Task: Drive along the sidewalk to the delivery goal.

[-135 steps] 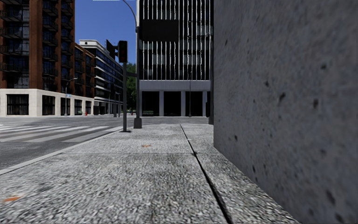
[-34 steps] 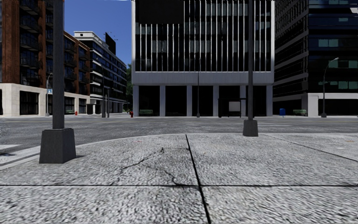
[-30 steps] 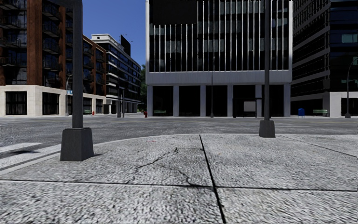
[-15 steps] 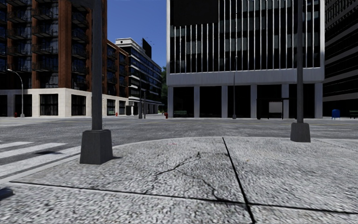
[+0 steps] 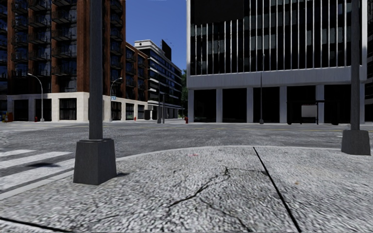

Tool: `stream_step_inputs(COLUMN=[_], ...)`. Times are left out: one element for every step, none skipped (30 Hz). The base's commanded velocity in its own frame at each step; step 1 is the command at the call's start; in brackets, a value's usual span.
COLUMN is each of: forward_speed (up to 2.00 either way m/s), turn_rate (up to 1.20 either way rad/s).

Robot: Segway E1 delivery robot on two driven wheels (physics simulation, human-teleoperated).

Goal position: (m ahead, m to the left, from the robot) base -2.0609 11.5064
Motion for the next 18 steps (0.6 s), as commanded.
stream_step_inputs(forward_speed=[1.31,1.31,1.31,1.31,1.31,1.31,1.31,1.31,1.31,1.31,1.31,1.31,1.31,1.31,1.31,1.31,1.31,1.31], turn_rate=[0.95,0.98,0.99,1.06,1.13,1.16,1.16,1.16,1.16,1.16,1.16,1.16,0.57,0.50,0.50,0.40,0.18,0.02])
